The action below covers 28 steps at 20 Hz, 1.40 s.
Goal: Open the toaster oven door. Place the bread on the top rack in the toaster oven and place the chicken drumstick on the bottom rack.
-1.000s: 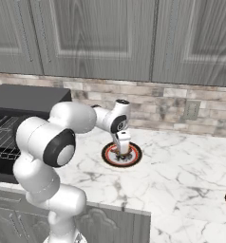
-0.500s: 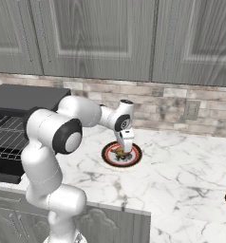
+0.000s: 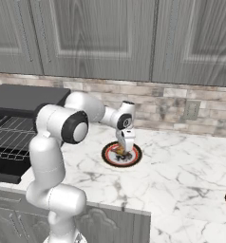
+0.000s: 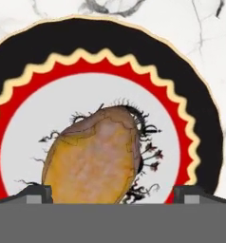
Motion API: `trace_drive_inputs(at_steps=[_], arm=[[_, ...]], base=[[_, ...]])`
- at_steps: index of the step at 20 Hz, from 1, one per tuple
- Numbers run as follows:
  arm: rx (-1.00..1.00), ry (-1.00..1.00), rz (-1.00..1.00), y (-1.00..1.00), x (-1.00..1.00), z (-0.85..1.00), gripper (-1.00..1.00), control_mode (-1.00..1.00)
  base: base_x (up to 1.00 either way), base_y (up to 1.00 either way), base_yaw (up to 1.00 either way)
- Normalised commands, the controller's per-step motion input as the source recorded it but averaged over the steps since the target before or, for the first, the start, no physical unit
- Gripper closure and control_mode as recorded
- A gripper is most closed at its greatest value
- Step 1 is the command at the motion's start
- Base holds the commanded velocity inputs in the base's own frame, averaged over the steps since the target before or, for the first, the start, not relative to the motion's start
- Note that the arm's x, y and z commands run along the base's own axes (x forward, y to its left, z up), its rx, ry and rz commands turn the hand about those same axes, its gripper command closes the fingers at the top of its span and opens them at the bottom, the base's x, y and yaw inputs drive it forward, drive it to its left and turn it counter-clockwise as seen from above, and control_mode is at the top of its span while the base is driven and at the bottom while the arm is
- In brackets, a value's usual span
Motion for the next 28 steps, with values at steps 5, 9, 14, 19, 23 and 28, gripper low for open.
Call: trace_drive_inputs(at_steps=[5,9,14,19,23,28], arm=[[0.00,0.03,0.00,-0.05,0.25,-0.08,-1.00,-1.00],[0.00,0.05,-0.01,-0.07,0.10,-0.12,-1.00,-1.00],[0.00,0.08,-0.06,-0.05,-0.08,-0.16,-1.00,-1.00],[0.00,0.06,-0.10,-0.01,-0.07,-0.09,-1.00,-1.00],[0.00,0.05,-0.11,0.00,0.01,-0.05,-1.00,-1.00],[0.00,0.01,-0.12,0.08,0.00,-0.09,-1.00,-1.00]], base=[[0.00,0.00,0.00],[0.00,0.00,0.00],[0.00,0.00,0.00],[0.00,0.00,0.00],[0.00,0.00,0.00],[0.00,0.00,0.00]])
